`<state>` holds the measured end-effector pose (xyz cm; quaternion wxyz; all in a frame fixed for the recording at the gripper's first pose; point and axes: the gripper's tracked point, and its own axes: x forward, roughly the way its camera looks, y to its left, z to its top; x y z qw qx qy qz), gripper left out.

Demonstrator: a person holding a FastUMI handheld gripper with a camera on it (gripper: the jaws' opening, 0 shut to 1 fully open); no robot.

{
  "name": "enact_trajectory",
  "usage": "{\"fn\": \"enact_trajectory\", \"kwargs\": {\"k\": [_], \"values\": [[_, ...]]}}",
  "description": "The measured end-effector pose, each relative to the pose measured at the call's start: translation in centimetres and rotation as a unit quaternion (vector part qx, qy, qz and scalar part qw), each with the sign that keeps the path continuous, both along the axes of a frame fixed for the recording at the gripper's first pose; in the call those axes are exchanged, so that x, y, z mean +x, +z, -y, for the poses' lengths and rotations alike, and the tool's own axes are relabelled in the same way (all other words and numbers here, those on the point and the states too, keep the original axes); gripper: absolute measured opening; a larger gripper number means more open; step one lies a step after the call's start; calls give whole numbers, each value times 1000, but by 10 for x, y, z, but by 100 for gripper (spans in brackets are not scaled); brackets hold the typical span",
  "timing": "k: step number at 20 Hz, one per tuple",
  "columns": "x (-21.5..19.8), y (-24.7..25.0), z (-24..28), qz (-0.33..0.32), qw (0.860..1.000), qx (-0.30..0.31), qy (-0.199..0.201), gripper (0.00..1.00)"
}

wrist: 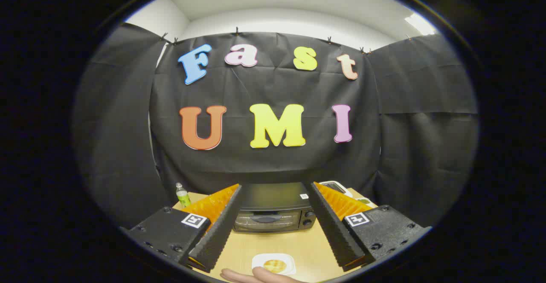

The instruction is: Open the toaster oven, put the food inside, and close the toaster oven door.

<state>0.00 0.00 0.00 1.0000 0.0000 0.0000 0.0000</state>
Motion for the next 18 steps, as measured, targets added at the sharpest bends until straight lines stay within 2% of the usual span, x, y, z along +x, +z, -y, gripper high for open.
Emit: {"fn": "enact_trajectory", "kwargs": {"k": [9,14,18], "values": [[12,-10,14,-18,1000,11,-2,100],[20,-4,20,-5,1000,4,-1,100],[36,3,0,18,999,6,36,100]]}}
